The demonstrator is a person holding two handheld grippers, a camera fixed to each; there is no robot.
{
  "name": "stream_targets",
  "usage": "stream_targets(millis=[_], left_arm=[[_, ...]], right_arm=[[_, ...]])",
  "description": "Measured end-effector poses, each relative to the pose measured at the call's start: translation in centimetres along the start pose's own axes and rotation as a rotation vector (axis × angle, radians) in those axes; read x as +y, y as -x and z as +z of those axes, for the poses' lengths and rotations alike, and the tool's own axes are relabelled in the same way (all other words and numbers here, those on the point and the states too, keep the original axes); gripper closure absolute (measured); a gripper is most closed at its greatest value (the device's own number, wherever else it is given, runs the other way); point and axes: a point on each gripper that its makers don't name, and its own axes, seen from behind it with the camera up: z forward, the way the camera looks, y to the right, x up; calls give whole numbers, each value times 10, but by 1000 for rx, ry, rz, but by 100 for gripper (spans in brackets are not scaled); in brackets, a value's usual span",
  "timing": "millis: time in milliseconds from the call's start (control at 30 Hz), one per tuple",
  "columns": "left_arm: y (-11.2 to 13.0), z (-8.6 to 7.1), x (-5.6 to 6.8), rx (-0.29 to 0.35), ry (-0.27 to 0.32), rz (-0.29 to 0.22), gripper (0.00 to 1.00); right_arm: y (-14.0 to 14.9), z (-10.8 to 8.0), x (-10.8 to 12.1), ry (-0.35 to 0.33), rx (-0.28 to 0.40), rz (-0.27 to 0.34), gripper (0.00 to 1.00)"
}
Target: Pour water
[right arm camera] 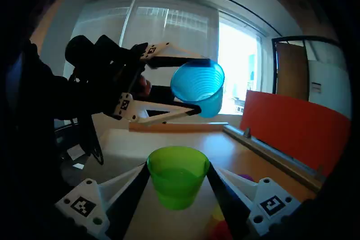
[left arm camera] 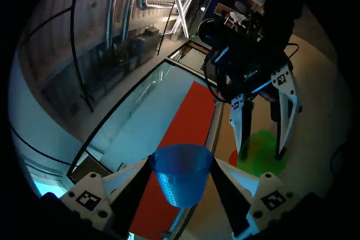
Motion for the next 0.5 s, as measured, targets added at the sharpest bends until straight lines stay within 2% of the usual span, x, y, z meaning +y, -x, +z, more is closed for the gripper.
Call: stream_targets(millis=[100,367,500], left_arm=[[2,-1,-2,-3,-2,-27,13],[4,-3,6,-5,26,-107,13],[6,-5,1,-7,16,-155,13]], right_arm=[[0,0,0,1,1,-1,9],[-1,0,-1,0,5,0,9],[-1,0,-2,1,4,-1,9]])
